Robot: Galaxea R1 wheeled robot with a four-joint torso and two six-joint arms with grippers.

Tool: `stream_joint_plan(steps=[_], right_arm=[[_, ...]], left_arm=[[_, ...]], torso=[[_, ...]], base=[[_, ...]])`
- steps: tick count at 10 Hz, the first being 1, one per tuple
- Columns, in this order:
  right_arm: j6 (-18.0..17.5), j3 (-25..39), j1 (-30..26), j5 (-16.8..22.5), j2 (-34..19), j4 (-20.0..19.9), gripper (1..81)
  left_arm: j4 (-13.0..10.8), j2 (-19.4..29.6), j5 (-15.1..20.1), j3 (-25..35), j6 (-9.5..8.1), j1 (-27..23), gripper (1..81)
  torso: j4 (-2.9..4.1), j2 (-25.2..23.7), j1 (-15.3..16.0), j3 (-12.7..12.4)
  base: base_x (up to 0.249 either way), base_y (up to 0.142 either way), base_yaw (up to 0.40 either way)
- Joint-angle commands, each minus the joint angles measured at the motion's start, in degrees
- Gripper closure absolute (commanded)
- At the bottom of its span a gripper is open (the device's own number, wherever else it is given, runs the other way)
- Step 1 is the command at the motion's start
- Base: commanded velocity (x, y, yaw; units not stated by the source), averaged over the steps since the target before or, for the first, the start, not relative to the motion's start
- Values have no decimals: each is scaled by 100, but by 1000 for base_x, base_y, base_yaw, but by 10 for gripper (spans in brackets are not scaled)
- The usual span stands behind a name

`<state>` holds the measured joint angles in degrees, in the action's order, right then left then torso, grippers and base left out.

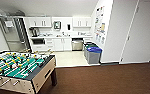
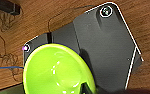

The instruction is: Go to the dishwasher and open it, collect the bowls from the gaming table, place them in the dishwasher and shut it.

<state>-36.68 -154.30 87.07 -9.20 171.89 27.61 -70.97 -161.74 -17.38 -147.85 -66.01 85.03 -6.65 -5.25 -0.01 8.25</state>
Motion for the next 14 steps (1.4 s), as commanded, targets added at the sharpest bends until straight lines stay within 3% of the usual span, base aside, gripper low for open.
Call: stream_joint_plan(steps=[1,14], right_arm=[[12,6,-290,182,-20,60,811],[12,6,-299,182,-38,52,811]], left_arm=[[-39,89,121,10,1,-298,811],[-39,89,121,10,1,-298,811]], torso=[[0,0,1,0],[0,2,1,0]], base=[[175,0,0],[175,0,0]])
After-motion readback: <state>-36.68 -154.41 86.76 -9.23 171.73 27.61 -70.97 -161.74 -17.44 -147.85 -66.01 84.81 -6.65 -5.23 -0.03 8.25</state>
